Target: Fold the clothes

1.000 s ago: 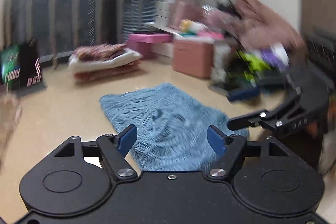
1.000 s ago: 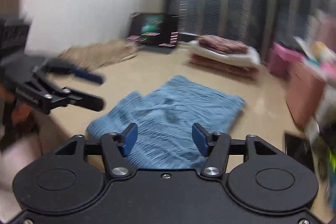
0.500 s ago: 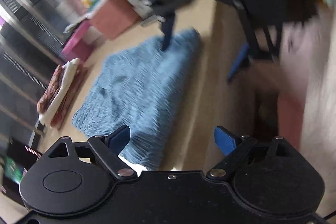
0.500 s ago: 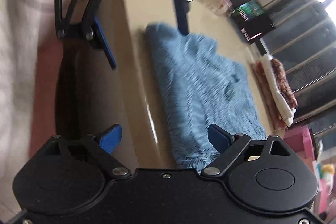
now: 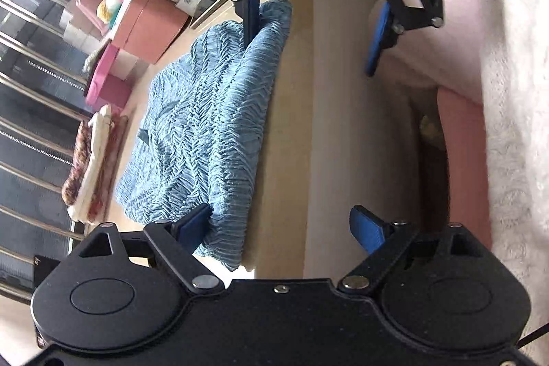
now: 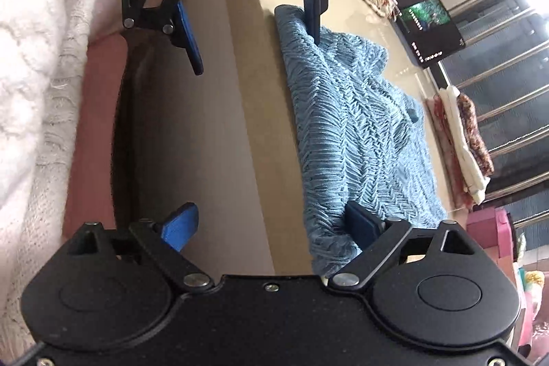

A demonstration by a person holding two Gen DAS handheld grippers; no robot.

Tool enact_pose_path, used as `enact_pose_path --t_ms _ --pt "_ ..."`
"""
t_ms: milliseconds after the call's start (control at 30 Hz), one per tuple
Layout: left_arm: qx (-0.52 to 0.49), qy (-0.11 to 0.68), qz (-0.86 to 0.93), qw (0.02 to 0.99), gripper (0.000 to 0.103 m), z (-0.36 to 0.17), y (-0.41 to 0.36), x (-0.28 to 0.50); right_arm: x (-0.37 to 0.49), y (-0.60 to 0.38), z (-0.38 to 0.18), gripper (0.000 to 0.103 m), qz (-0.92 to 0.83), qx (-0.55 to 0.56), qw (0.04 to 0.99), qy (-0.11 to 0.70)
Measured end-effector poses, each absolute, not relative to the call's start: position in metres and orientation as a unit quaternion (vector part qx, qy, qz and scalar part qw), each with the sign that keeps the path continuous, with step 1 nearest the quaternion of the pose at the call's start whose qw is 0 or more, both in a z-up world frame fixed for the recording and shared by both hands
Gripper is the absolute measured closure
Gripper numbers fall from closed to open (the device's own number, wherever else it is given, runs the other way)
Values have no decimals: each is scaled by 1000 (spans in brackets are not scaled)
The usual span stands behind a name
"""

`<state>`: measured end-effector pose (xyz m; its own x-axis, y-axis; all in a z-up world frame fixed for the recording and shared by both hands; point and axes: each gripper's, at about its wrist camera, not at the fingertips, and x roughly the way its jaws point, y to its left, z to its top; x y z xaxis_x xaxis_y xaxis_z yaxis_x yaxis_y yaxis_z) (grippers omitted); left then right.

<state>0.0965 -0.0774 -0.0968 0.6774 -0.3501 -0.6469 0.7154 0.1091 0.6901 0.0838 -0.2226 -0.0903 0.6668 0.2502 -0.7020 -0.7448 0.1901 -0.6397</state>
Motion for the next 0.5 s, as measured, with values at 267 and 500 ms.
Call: enact_pose_path --t_ms 267,500 --pt "570 113 -337 741 52 -102 -70 77 80 -227 -82 56 307 -522 769 206" --pt "588 90 -327 734 59 -105 -72 70 74 -230 -81 76 295 -542 765 187"
